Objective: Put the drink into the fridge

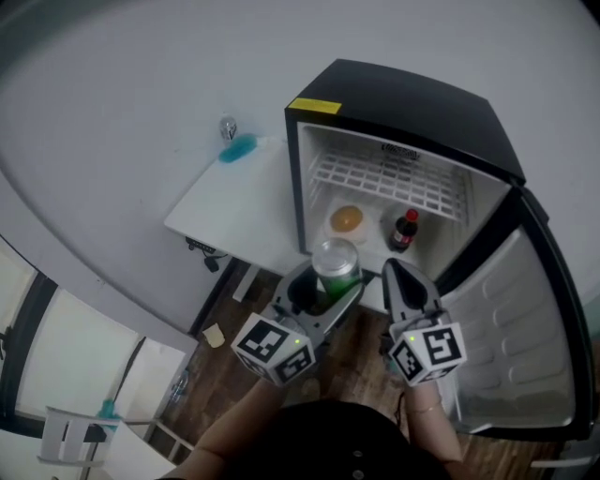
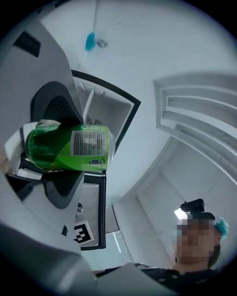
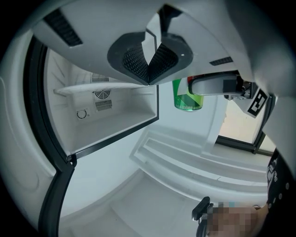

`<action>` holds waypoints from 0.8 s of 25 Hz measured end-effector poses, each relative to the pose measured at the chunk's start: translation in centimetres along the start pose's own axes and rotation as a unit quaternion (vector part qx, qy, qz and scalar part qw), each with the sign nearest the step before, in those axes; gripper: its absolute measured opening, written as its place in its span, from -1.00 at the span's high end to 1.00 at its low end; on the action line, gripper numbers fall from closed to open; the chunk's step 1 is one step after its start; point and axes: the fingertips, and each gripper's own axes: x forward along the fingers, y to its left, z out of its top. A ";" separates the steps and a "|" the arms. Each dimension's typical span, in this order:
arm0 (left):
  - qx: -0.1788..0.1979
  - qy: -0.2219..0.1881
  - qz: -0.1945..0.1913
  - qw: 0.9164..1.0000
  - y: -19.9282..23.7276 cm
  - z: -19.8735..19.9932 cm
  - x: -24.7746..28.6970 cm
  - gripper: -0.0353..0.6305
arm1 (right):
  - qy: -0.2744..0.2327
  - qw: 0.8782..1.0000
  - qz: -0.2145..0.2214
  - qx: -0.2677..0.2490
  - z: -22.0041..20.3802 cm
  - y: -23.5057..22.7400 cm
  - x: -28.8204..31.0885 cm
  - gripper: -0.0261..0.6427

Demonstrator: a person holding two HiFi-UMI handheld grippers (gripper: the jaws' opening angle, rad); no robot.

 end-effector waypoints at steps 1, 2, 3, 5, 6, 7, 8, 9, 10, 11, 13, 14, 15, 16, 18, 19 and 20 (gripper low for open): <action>0.002 0.000 -0.006 1.000 0.4 0.2 0.6 -0.04 | -0.003 1.000 -0.003 0.002 0.0 -0.2 0.6 0.89; 0.005 0.000 -0.012 1.000 0.7 0.4 1.1 -0.04 | -0.006 1.000 -0.007 0.005 0.0 -0.5 1.1 0.90; 0.007 0.001 -0.018 1.000 1.0 0.5 1.5 -0.04 | -0.009 1.000 -0.011 0.007 0.0 -0.7 1.6 0.89; 0.009 0.003 -0.027 1.000 1.7 0.7 2.1 -0.04 | -0.012 1.000 -0.018 0.007 0.0 -1.1 2.6 0.89; 0.009 0.004 -0.029 1.000 2.0 0.8 2.4 -0.04 | -0.013 1.000 -0.020 0.006 0.0 -1.2 3.1 0.89; 0.010 0.005 -0.031 0.999 2.4 0.9 2.6 -0.04 | -0.013 1.000 -0.023 0.006 -0.1 -1.3 3.4 0.90; 0.011 0.006 -0.032 0.999 2.8 0.9 2.7 -0.04 | -0.013 1.000 -0.025 0.006 -0.2 -1.3 3.8 0.90; 0.011 0.008 -0.033 0.999 3.2 0.8 2.8 -0.04 | -0.014 0.999 -0.028 0.007 -0.3 -1.4 4.1 0.89; 0.012 0.009 -0.034 0.999 3.6 0.8 2.9 -0.04 | -0.015 0.999 -0.030 0.008 -0.4 -1.5 4.4 0.90; 0.011 0.009 -0.035 0.999 3.9 0.7 3.0 -0.04 | -0.015 0.999 -0.032 0.009 -0.6 -1.6 4.7 0.90; 0.006 0.008 -0.038 0.999 4.5 0.6 3.1 -0.04 | -0.013 0.999 -0.034 0.007 -0.8 -1.6 5.2 0.89; 0.003 0.009 -0.038 0.999 4.8 0.6 3.1 -0.04 | -0.012 0.999 -0.033 0.004 -0.9 -1.5 5.6 0.89; 0.002 0.010 -0.038 0.999 5.1 0.6 3.0 -0.04 | -0.011 0.999 -0.032 0.002 -0.9 -1.3 5.9 0.89; 0.002 0.011 -0.038 0.999 5.3 0.6 3.0 -0.04 | -0.011 0.999 -0.031 0.001 -0.9 -1.2 6.2 0.89; 0.004 0.011 -0.039 0.999 5.7 0.8 3.1 -0.04 | -0.011 0.999 -0.031 0.000 -0.8 -1.1 6.6 0.89; 0.005 0.011 -0.040 0.999 5.8 0.8 3.2 -0.04 | -0.011 0.999 -0.032 -0.001 -0.7 -1.0 6.7 0.89; 0.007 0.011 -0.041 0.999 6.0 0.8 3.2 -0.04 | -0.011 0.999 -0.033 -0.002 -0.7 -1.0 6.7 0.89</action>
